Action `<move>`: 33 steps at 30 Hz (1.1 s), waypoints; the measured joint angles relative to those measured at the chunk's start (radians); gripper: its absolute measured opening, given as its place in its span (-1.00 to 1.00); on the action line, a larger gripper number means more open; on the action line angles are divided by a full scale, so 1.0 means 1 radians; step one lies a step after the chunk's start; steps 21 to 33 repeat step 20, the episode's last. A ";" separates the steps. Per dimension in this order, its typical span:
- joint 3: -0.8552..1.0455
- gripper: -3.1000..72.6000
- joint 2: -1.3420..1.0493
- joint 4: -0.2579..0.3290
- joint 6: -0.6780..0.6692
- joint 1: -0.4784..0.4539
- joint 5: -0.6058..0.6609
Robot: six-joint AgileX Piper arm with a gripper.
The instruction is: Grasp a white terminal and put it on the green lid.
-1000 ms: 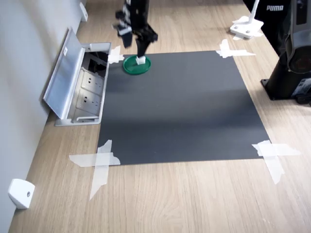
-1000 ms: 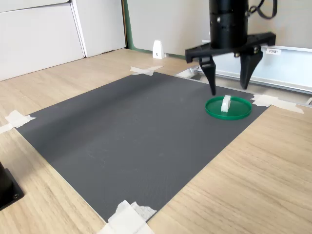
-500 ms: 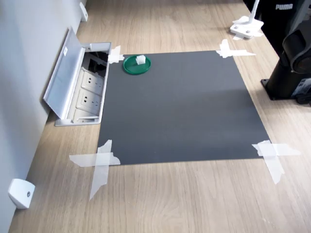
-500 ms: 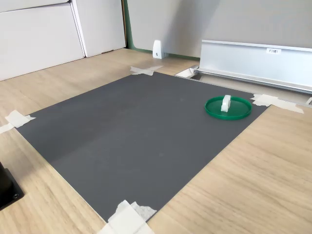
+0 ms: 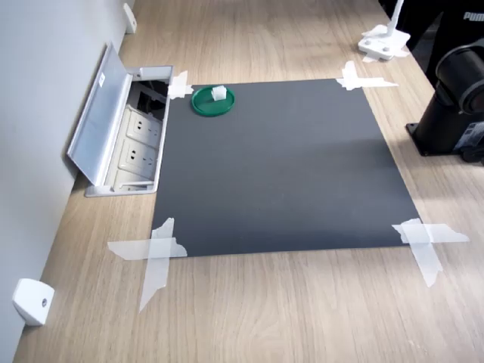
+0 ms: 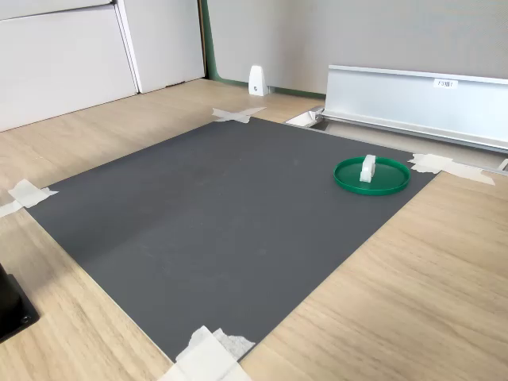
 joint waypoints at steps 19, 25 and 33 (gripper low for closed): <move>0.398 -0.94 -0.527 -0.060 0.063 -0.139 0.075; 0.407 -0.94 -0.538 -0.060 0.063 -0.139 0.075; 0.407 -0.94 -0.538 -0.060 0.063 -0.139 0.075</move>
